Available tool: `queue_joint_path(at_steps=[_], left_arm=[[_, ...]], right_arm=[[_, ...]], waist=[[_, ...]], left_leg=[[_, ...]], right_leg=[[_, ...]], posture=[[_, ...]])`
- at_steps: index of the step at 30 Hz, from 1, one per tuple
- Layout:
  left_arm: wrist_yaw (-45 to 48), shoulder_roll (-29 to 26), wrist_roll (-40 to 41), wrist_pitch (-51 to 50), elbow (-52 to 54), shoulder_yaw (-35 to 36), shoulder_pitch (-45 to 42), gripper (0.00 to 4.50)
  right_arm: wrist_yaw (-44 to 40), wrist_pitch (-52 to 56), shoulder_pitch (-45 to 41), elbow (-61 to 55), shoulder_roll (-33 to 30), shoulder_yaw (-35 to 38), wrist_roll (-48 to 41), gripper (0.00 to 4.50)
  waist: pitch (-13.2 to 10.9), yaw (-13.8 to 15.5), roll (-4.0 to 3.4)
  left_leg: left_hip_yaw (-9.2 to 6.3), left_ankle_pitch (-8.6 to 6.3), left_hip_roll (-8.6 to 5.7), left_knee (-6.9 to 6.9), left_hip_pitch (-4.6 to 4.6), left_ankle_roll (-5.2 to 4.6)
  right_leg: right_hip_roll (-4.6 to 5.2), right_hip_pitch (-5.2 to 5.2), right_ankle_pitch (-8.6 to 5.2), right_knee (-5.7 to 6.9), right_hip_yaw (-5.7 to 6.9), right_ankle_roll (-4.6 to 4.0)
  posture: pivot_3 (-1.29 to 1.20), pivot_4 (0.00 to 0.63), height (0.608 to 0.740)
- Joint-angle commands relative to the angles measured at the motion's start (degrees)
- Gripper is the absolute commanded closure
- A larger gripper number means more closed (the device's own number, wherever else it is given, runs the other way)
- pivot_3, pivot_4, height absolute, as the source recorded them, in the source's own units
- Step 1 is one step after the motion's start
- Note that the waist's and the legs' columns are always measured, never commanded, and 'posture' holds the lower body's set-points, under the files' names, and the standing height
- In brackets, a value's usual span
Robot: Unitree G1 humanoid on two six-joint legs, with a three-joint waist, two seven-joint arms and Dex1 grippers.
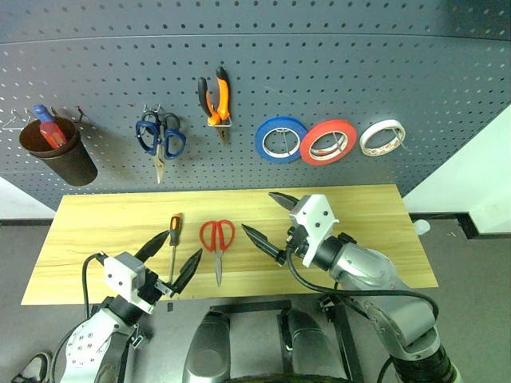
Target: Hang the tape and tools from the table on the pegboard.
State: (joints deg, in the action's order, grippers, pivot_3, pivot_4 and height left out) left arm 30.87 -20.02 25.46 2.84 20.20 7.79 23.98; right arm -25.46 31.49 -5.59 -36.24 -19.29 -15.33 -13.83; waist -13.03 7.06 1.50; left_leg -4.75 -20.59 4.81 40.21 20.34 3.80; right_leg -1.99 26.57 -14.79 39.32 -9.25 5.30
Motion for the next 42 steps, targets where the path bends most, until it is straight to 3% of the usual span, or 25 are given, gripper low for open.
queue_joint_path(at_steps=[1,11,20,42], left_arm=[[-7.12,0.48,-0.86,-6.43,2.9,2.45,-1.49,0.0],[-20.55,1.35,-2.61,-30.69,3.39,0.95,-8.91,0.0],[-23.38,3.02,-2.57,-44.12,4.8,-2.04,-13.07,0.0],[-25.61,5.52,-10.64,-54.18,-3.12,-10.24,-24.17,0.0]], right_arm=[[-0.82,-2.35,-0.24,0.47,0.15,0.85,-0.51,0.04],[-0.94,-1.8,-1.77,1.08,0.88,0.29,-0.55,0.04],[-0.42,-1.47,-2.14,1.31,1.79,-0.63,-0.23,0.04],[0.83,-0.85,-1.47,0.46,3.18,-2.32,-0.08,0.04]], waist=[[0.01,0.0,0.0],[0.07,0.12,0.0],[0.09,0.1,0.01],[0.43,1.53,-0.07]], left_leg=[[0.0,0.0,0.0,0.0,-0.01,0.0],[-0.01,0.01,-0.01,0.0,-0.04,0.01],[-0.01,0.01,-0.01,0.0,-0.06,0.02],[-0.02,0.02,-0.02,0.0,-0.09,0.03]], right_leg=[[0.0,0.0,0.0,0.0,0.0,0.0],[0.0,-0.03,0.02,0.0,0.0,0.0],[0.0,-0.04,0.03,0.01,0.0,0.0],[0.0,-0.06,0.04,0.01,0.0,0.0]], posture=[[0.36,0.142,0.677],[0.33,0.143,0.677],[0.33,0.143,0.677],[0.32,0.141,0.677]])
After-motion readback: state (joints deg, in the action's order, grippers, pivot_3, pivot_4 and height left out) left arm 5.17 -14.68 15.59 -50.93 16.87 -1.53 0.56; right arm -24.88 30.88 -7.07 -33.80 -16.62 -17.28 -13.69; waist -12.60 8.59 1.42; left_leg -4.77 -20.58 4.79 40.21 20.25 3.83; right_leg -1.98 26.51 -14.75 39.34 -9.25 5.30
